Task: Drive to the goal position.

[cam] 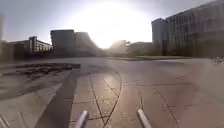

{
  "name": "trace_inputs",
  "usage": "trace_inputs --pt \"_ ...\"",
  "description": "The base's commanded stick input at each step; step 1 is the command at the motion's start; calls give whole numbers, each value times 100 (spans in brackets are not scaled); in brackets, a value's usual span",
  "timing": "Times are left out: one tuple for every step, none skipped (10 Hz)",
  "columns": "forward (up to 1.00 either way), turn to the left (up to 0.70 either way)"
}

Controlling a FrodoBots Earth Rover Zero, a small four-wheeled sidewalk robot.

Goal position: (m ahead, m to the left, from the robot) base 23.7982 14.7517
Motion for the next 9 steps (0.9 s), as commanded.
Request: trace_inputs --pt "100 0" --pt "100 0" --pt "100 0" --pt "100 0" --pt "100 0" --pt "100 0" --pt "100 0" --pt "100 0" --pt "100 0"
